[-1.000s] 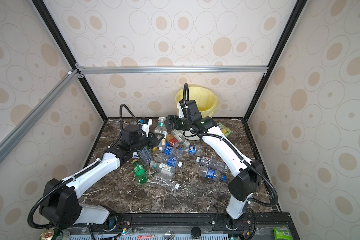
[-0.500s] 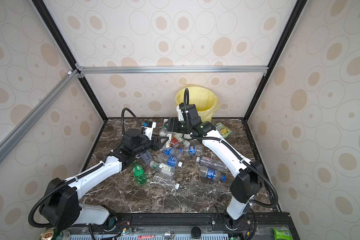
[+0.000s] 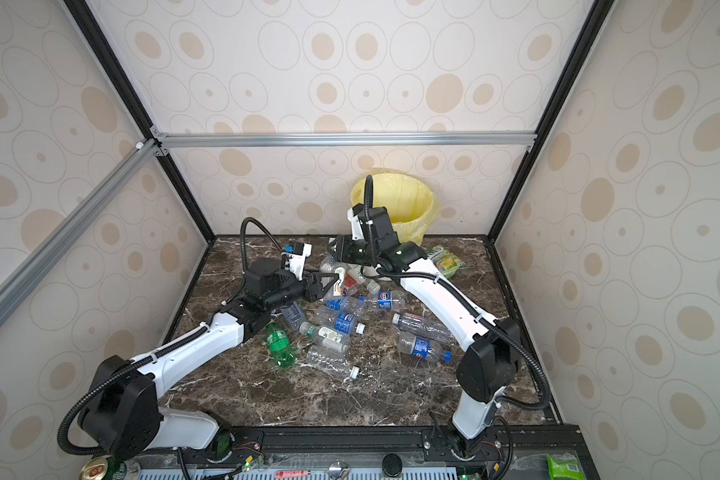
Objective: Throw the plastic bottles in the bin
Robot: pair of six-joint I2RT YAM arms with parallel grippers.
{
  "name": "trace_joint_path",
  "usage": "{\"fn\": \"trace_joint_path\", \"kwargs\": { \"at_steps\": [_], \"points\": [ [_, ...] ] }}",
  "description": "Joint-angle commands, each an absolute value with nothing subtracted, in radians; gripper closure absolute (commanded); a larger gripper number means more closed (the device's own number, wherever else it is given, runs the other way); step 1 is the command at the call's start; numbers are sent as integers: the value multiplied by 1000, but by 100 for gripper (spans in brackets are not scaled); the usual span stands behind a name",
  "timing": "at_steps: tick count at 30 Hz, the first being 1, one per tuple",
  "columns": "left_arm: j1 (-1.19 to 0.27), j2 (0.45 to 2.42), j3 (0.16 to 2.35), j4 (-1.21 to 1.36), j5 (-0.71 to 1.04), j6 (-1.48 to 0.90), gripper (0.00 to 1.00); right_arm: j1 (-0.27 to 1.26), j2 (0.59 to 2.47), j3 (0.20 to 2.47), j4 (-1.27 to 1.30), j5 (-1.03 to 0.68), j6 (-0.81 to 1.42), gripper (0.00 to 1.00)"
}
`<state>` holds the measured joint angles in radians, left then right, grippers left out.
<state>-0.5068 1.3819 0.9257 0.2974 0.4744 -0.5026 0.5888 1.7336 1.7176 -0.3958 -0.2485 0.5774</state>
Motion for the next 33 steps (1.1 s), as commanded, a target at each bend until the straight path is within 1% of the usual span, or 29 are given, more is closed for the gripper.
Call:
{"fn": "trace_joint_path", "kwargs": {
  "at_steps": [1,4,6,7,9,12,16,17,21,26,29,33],
  "points": [
    [-514,1353,938,345,510,-490,54,590,1762,1750,-397,-225,588,63],
    [-515,1345,929,341,483,-475,52,590,1767,1743,-392,-210,586,71],
    [-515,1349,941,319,479,-465,49,589,1774,1750,-398,-205,581,74],
    [-517,1347,943,313,476,-462,46,589,1776,1757,-402,-204,577,75],
    [-516,1339,942,301,431,-447,35,590,1778,1772,-412,-189,567,79],
    [-515,1339,951,287,409,-430,24,588,1784,1821,-446,-138,523,80],
    [-517,1330,962,247,368,-412,3,580,1821,1960,-533,-57,448,80],
    [-517,1330,974,234,357,-405,1,575,1829,2000,-556,-38,429,80],
    [-524,1351,1079,165,343,-386,1,541,1855,2187,-636,38,355,81],
    [-587,1404,1252,89,239,-301,1,485,1855,2415,-685,136,276,80],
    [-634,1449,1356,69,170,-246,1,465,1816,2460,-645,208,220,80],
    [-674,1515,1462,66,100,-194,1,440,1769,2422,-527,277,160,79]
  ]
}}
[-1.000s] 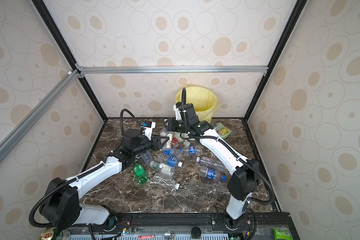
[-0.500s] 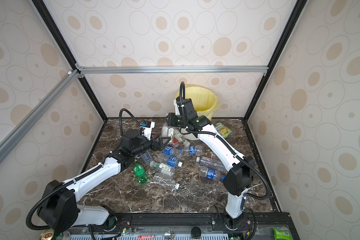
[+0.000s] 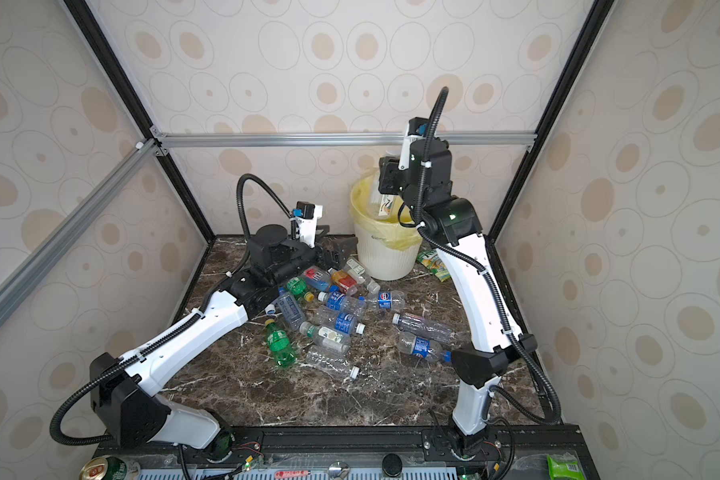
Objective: Throw the plastic bottles in the bin
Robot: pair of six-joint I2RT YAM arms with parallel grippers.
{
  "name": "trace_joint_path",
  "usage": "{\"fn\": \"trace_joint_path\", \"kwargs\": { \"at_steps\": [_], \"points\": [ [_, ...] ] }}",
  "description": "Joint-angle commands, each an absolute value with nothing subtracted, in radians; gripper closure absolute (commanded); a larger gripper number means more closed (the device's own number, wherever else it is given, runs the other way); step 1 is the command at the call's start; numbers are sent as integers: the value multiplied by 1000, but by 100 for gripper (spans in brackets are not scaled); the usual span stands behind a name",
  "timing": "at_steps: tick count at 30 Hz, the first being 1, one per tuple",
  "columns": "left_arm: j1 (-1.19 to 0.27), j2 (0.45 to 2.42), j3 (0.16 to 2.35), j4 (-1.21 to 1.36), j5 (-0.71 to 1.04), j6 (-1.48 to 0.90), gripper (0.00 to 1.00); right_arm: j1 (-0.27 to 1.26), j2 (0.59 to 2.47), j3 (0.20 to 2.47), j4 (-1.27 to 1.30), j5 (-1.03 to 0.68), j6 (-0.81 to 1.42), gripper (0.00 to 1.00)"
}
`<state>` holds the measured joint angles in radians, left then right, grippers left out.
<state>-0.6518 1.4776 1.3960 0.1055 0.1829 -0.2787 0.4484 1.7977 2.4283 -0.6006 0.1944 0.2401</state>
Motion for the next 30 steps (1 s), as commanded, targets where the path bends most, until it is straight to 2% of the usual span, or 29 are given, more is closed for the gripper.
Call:
{"fn": "trace_joint_path", "kwargs": {
  "at_steps": [1,4,7,10,11,14,17,21,24,26,30],
  "points": [
    [-677,1528,1474,73,83,-188,1,428,1780,2424,-514,279,159,78],
    [-677,1553,1482,95,15,-171,1,377,1900,2493,-538,269,176,74],
    [-678,1551,1434,150,-57,-145,1,323,2104,2731,-703,245,237,72],
    [-677,1543,1393,175,-115,-131,1,300,2183,2838,-769,216,269,54],
    [-678,1543,1390,172,-126,-131,1,298,2173,2811,-757,206,279,50],
    [-678,1543,1380,167,-108,-120,1,297,2081,2643,-676,181,293,30],
    [-677,1542,1368,164,-125,-111,1,297,2002,2515,-616,158,296,19],
    [-676,1557,1408,65,-202,-126,1,301,1994,2552,-684,123,296,7],
    [-676,1565,1424,-2,-318,-192,1,315,1978,2552,-733,101,293,1],
    [-677,1566,1432,-73,-401,-249,1,336,1958,2527,-756,88,278,0],
    [-673,1565,1444,-243,-459,-318,1,408,1894,2413,-771,102,232,0]
  ]
}}
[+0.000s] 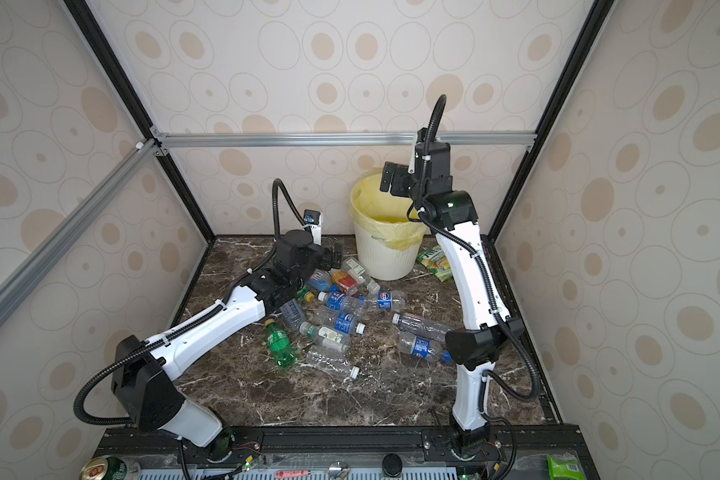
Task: Throw the plastic bottles in the bin
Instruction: 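Raise the clear bottle over the bin with the right gripper and release it, then lower the left gripper onto the green soda bottle while the right arm returns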
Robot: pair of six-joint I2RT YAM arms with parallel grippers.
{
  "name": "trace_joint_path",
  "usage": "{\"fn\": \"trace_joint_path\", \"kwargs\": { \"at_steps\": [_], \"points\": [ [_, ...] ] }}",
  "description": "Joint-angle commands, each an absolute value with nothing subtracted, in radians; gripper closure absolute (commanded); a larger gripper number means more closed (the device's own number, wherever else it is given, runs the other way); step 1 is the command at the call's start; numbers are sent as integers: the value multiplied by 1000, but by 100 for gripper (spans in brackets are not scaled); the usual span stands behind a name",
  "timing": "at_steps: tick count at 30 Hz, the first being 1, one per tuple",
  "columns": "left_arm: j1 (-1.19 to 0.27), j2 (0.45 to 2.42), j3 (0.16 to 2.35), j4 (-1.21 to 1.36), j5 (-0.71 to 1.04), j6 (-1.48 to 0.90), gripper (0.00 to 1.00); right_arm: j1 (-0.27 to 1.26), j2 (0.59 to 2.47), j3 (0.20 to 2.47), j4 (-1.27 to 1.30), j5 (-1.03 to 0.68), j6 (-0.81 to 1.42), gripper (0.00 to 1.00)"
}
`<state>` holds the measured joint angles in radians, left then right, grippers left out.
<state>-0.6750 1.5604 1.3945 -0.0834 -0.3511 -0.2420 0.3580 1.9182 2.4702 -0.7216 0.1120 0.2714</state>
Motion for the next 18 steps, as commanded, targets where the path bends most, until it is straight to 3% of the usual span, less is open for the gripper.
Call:
{"fn": "trace_joint_path", "kwargs": {
  "at_steps": [1,4,18],
  "points": [
    [-673,1566,1449,-288,-473,-338,1,429,1874,2374,-770,111,224,0],
    [-667,1551,1407,-356,-515,-356,1,488,1803,2222,-741,145,215,0],
    [-584,1304,1078,-583,-319,-767,1,680,1517,1668,-617,230,250,0]
  ]
}}
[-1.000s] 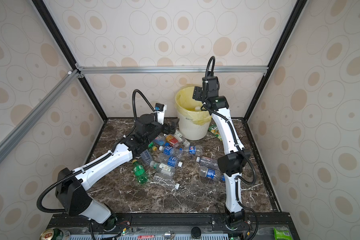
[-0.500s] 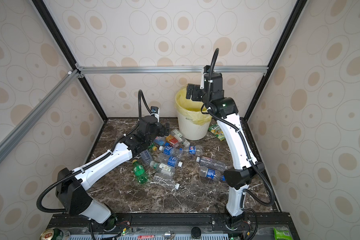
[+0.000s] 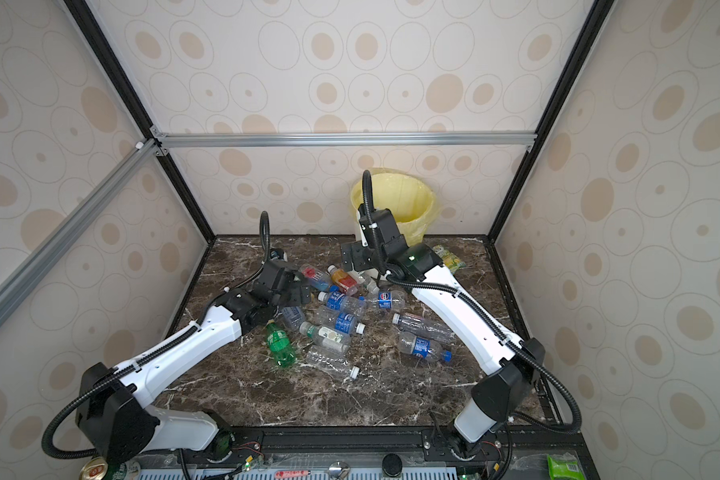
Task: Throw the plastic bottles in the bin
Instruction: 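Lower the left gripper onto the green soda bottle while the right arm returns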
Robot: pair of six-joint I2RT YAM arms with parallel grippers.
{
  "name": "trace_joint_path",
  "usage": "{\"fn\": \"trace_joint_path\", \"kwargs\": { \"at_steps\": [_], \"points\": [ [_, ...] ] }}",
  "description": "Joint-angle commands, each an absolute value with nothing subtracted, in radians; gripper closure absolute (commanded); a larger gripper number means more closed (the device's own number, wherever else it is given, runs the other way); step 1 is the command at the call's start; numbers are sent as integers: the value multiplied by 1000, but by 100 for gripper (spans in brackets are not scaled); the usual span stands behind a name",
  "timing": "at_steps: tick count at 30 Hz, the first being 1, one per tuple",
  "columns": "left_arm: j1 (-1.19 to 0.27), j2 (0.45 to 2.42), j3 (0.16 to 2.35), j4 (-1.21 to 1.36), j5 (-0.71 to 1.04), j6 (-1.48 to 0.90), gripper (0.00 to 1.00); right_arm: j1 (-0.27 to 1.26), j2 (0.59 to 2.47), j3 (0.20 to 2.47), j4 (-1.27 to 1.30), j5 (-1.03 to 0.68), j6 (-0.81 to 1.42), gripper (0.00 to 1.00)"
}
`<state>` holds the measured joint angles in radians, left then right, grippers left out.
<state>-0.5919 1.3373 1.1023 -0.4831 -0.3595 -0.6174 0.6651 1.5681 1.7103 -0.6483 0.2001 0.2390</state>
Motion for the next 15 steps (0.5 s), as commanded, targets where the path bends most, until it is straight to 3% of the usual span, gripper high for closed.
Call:
{"fn": "trace_joint_path", "kwargs": {
  "at_steps": [1,5,15],
  "points": [
    [-576,1290,1054,-593,-290,-790,1,691,1509,1647,-619,231,250,0],
    [-546,1267,947,-593,-133,-888,1,725,1482,1556,-617,233,255,0],
    [-498,1158,742,-478,-33,-915,1,766,1452,1378,-552,193,332,0]
  ]
}}
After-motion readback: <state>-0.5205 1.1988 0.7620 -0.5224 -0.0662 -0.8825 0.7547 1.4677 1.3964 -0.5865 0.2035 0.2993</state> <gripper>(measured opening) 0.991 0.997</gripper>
